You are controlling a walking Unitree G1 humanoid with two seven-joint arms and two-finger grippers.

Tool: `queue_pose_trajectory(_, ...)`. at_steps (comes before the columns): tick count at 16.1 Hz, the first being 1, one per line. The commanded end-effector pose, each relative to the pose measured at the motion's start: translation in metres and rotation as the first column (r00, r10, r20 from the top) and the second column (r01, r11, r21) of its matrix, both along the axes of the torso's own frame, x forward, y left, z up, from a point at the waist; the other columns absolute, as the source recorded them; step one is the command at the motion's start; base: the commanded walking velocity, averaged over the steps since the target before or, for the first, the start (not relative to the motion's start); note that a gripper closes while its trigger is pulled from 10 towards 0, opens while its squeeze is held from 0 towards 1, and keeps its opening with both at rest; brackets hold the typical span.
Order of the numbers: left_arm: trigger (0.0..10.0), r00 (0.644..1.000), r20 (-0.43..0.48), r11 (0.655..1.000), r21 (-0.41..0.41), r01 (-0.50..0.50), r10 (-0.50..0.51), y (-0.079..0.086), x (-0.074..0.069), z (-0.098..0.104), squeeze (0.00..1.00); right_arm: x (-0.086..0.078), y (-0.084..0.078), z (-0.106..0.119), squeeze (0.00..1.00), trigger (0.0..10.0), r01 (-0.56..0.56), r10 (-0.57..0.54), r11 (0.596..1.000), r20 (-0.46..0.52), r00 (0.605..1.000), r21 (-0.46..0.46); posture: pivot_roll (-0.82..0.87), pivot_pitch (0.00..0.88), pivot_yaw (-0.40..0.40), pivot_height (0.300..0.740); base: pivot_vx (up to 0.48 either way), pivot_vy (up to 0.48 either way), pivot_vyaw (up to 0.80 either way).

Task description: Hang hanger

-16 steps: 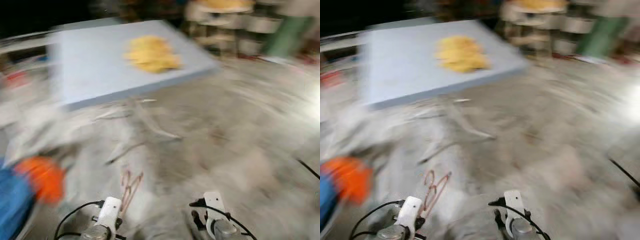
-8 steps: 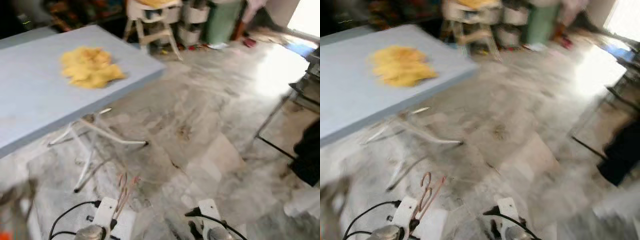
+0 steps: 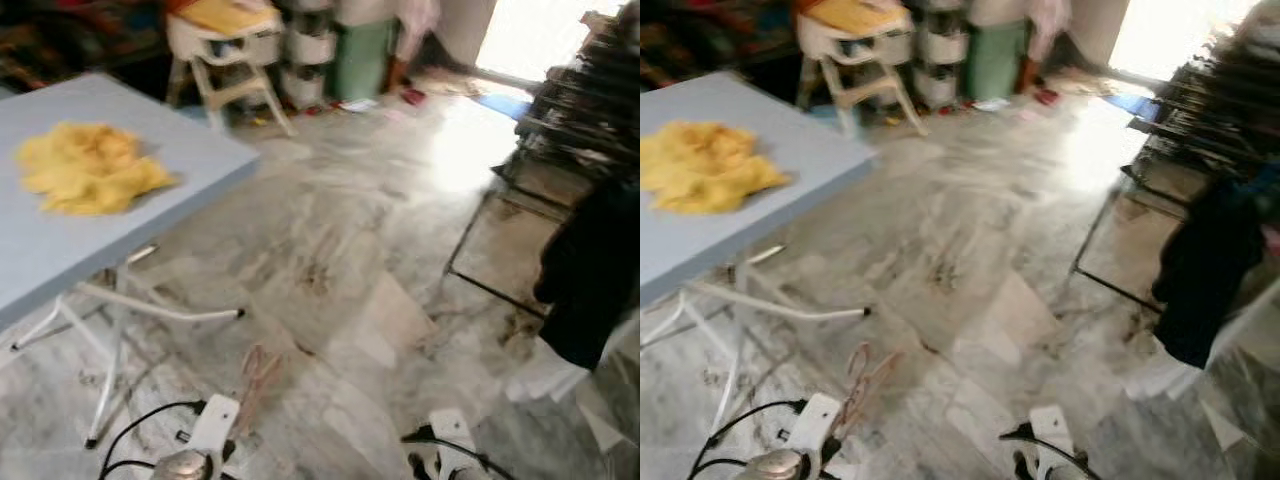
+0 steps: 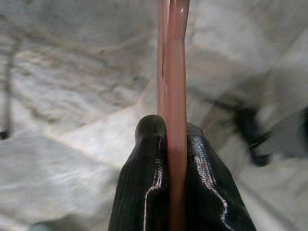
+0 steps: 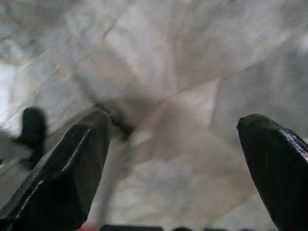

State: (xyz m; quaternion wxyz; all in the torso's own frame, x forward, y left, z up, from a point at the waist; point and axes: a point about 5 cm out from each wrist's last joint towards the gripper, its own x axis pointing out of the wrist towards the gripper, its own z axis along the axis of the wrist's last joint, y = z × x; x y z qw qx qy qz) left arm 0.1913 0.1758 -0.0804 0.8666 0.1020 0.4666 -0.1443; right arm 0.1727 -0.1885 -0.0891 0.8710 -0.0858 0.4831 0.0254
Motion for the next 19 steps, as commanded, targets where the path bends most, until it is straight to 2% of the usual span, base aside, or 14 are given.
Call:
queue_pose_trajectory(1, 10.0, 1.000, 0.017, 1.000, -0.015, 0.024, -0.024, -0.009, 0.005, 0.002, 0.00, -0.001, -0.009, 0.001, 0.00, 10.0, 0.008, -0.008, 1.000, -0.005, 1.000, -0.016, -0.06, 0.055, 0.024, 0.740, 0.259, 0.000, 0.00)
queue_pose_trajectory(7, 10.0, 0.999, 0.010, 0.999, -0.003, 0.036, -0.036, -0.010, 0.004, 0.001, 0.00, -0.005, -0.011, 0.000, 0.00, 10.0, 0.003, -0.004, 1.000, -0.016, 1.000, -0.023, -0.07, 0.061, 0.022, 0.740, 0.043, 0.000, 0.00)
queue_pose_trajectory(9, 10.0, 0.999, 0.007, 0.999, 0.002, 0.044, -0.044, -0.010, 0.003, 0.001, 0.00, -0.007, -0.006, -0.003, 0.00, 10.0, -0.010, 0.010, 0.999, -0.030, 1.000, -0.031, -0.06, 0.065, 0.017, 0.740, 0.000, 0.000, 0.00)
queue_pose_trajectory(14, 10.0, 1.000, 0.003, 1.000, 0.018, -0.013, 0.013, -0.006, 0.003, 0.000, 0.00, -0.004, 0.010, -0.004, 0.00, 10.0, -0.022, 0.022, 0.999, -0.036, 0.999, -0.024, -0.06, 0.069, 0.015, 0.740, 0.000, 0.000, 0.00)
queue_pose_trajectory(19, 10.0, 1.000, -0.003, 1.000, 0.021, 0.012, -0.012, -0.006, 0.002, 0.000, 0.00, 0.002, 0.028, -0.002, 0.00, 10.0, -0.039, 0.038, 0.999, -0.022, 0.999, -0.011, -0.07, 0.072, 0.018, 0.740, 0.000, 0.275, -0.79)
